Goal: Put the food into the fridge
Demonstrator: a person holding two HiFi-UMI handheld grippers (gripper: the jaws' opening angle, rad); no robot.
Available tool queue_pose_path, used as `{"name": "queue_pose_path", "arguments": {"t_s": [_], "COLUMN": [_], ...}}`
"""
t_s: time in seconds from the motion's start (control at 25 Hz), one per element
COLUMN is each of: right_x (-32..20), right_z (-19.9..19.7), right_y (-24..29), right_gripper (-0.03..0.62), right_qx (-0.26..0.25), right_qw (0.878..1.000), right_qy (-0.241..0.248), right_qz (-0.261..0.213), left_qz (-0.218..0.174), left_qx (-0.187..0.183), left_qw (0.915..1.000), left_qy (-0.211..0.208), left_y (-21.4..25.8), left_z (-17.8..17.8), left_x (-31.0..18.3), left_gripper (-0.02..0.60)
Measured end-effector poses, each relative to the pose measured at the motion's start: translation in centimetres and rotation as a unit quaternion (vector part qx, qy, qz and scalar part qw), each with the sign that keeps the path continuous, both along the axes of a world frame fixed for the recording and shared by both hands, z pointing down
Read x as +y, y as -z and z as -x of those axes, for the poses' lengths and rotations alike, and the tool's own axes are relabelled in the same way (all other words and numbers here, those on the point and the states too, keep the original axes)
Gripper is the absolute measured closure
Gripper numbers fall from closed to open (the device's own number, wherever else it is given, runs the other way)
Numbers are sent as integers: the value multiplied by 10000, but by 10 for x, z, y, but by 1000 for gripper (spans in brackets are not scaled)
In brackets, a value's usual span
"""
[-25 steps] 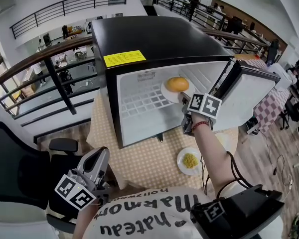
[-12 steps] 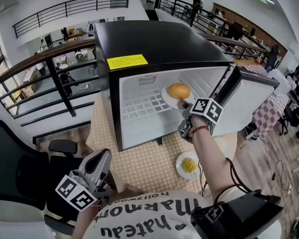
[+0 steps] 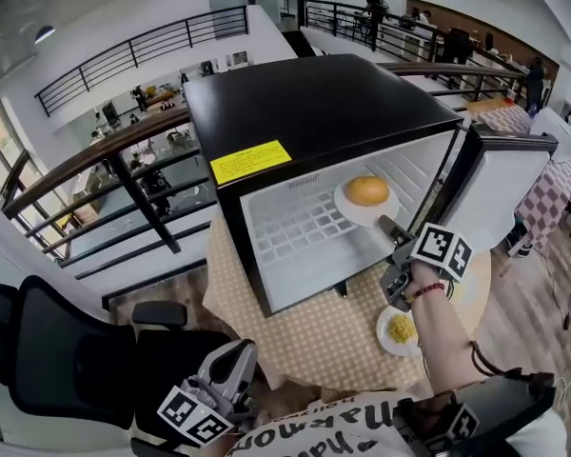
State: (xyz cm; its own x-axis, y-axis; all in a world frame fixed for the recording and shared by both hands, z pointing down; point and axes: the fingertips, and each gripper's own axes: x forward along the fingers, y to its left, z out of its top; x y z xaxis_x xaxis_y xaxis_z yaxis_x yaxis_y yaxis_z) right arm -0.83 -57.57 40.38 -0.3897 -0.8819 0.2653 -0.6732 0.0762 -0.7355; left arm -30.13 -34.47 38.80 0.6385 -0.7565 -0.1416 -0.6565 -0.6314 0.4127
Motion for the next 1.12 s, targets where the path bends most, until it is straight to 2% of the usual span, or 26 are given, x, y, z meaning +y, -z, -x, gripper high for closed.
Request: {"name": "queue_pose_path", "arguments": {"t_s": [0.16,0.2,0.24,0.36,0.48,0.56,0.64,0.68,0.84,0.92,1.0,1.12], "right_x": [35,41,45,65,90,112,141,157,219,248,274,310], "right_z": [0,-1,-3,-17,-43,-70,-98,-110,-142,-159,-176,-194], "right_y": [0,-7,-13,-14,-8,0,14,21,45,51,55,60], "right_gripper": [382,423,572,579,579,579,579,579,579,579,579,579], "right_qx": [-799,-895,-1004,-1272,-912,-912,-1345,-1464,-1064,-965,-929,-907], "right_qw": [9958,9945,9930,9869,9866,9828,9717,9667,9574,9549,9516,9443], "right_qy": [365,484,568,818,974,1001,1119,1226,1861,2000,2084,2233], "right_qz": [-268,-263,-260,-561,-934,-1252,-1585,-1701,-1935,-1972,-2058,-2242], "left_qz": [82,20,-59,-41,100,-67,-199,-180,154,133,0,-190], "left_qx": [-253,-347,-428,-342,-127,-372,-626,-629,54,292,322,145], "left_qw": [9996,9994,9991,9994,9999,9993,9978,9975,9981,9969,9961,9959], "left_qy": [11,-1,3,62,-14,-25,130,250,598,724,826,872], "left_y": [-5,-3,0,5,10,19,26,29,37,40,44,48], "left_z": [-5,-8,-13,-30,-62,-92,-123,-135,-173,-192,-215,-248], "left_x": [6,9,12,19,30,45,64,73,108,130,155,194], "left_gripper": [575,575,575,575,575,575,575,575,575,575,575,575]}}
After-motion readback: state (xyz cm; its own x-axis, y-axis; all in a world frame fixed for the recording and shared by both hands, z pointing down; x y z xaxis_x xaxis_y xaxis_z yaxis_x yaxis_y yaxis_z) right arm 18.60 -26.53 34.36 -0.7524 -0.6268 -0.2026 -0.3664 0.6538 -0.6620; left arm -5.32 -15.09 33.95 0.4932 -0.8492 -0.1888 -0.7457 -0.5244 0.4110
